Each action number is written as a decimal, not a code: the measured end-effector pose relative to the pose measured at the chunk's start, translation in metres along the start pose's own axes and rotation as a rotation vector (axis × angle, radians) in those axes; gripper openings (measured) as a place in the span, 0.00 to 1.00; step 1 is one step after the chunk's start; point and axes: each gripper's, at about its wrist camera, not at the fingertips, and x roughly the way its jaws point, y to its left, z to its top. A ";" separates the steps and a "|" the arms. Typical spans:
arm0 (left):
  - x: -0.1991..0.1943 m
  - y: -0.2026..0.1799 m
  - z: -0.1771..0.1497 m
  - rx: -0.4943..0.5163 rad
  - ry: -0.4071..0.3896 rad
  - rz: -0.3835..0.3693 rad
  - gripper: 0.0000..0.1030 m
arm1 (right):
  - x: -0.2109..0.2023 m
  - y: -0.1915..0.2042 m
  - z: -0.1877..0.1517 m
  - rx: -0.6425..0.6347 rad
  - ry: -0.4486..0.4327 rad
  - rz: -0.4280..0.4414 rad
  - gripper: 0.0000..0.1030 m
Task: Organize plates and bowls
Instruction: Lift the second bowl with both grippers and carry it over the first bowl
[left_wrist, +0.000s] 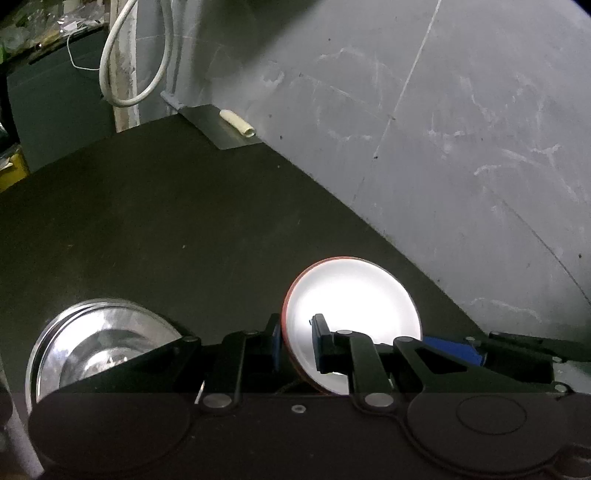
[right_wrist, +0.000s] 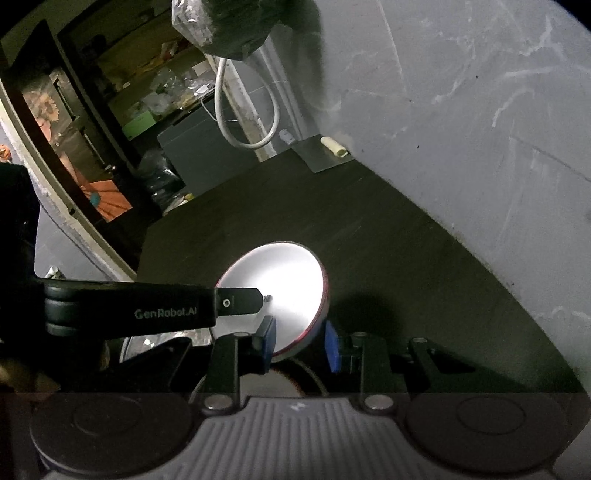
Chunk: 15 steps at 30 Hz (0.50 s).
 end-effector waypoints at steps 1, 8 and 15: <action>-0.001 0.000 -0.002 -0.001 0.003 0.002 0.16 | -0.001 0.001 -0.002 -0.001 0.004 0.003 0.31; -0.010 0.003 -0.016 -0.010 0.022 0.007 0.19 | -0.004 0.004 -0.010 -0.010 0.034 0.027 0.31; -0.020 0.000 -0.033 0.011 0.064 0.010 0.21 | -0.014 0.006 -0.022 -0.037 0.076 0.054 0.31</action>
